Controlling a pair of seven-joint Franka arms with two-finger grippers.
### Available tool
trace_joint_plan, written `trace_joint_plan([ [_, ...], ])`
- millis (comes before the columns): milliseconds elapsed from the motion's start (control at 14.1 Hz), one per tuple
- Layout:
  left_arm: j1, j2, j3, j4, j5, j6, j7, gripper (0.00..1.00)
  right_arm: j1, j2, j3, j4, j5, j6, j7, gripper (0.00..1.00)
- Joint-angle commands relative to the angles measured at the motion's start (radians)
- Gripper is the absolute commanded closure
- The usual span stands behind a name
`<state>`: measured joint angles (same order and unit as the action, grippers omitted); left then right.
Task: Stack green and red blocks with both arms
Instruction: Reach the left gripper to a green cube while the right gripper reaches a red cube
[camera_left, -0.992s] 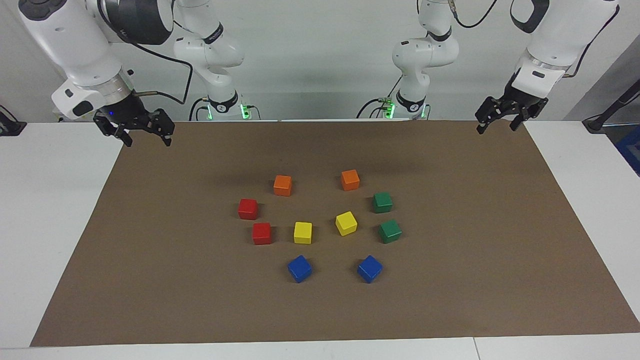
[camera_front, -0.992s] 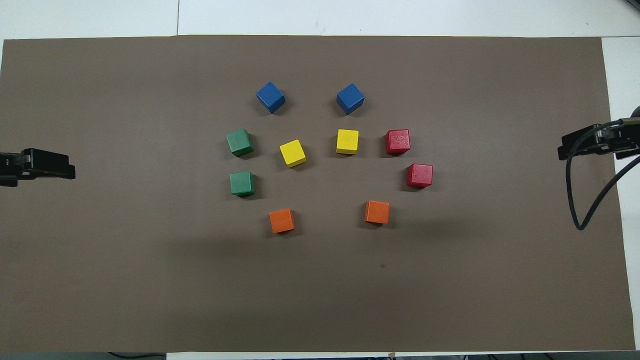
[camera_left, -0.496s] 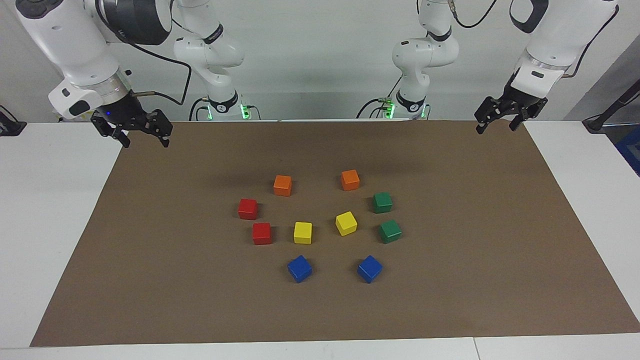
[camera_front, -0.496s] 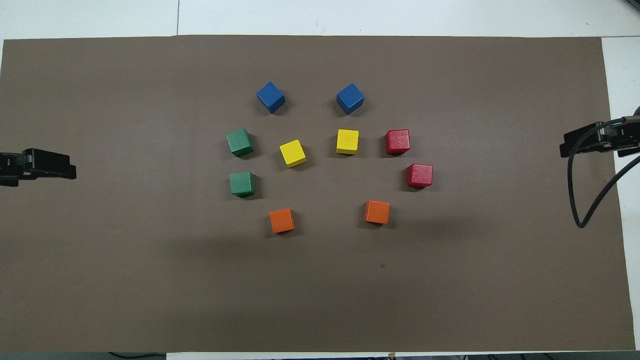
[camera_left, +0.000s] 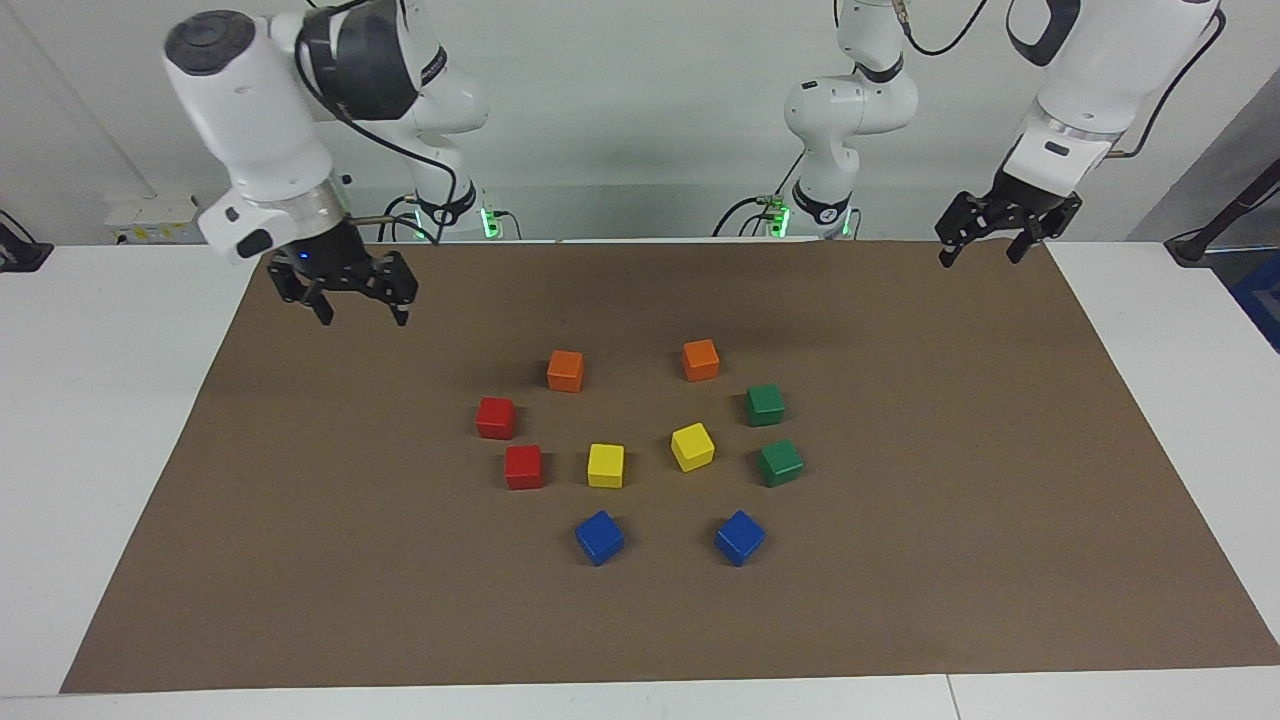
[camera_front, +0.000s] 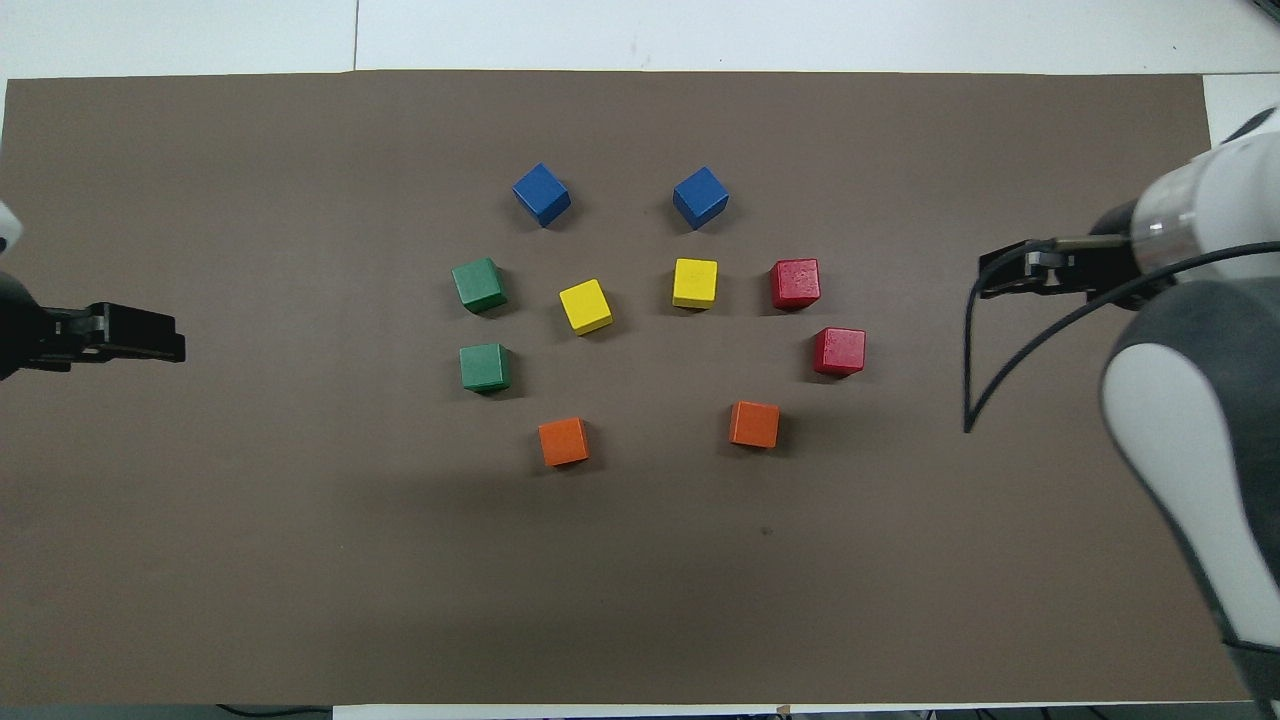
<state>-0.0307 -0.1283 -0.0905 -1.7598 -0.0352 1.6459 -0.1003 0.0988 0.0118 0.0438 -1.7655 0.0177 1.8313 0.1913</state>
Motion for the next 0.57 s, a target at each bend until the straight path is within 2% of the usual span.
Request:
trace_joint_plan([
  [0, -0.15, -0.008, 0.009, -0.122, -0.008, 0.145, -0.14, 0.0, 0.006, 0.022, 0.002, -0.072, 0.002, 0.1, 0.022, 0.0],
  [213, -0.239, 0.033, 0.009, -0.23, -0.008, 0.308, -0.254, 0.0, 0.045, 0.028, 0.002, -0.165, 0.002, 0.218, 0.02, 0.0],
  [354, -0.284, 0.122, 0.011, -0.233, -0.008, 0.383, -0.259, 0.0, 0.047, 0.034, 0.002, -0.215, 0.002, 0.282, 0.017, 0.0],
  [496, -0.302, 0.177, 0.011, -0.262, -0.008, 0.477, -0.257, 0.0, 0.081, 0.056, 0.002, -0.236, 0.002, 0.322, 0.028, 0.0],
])
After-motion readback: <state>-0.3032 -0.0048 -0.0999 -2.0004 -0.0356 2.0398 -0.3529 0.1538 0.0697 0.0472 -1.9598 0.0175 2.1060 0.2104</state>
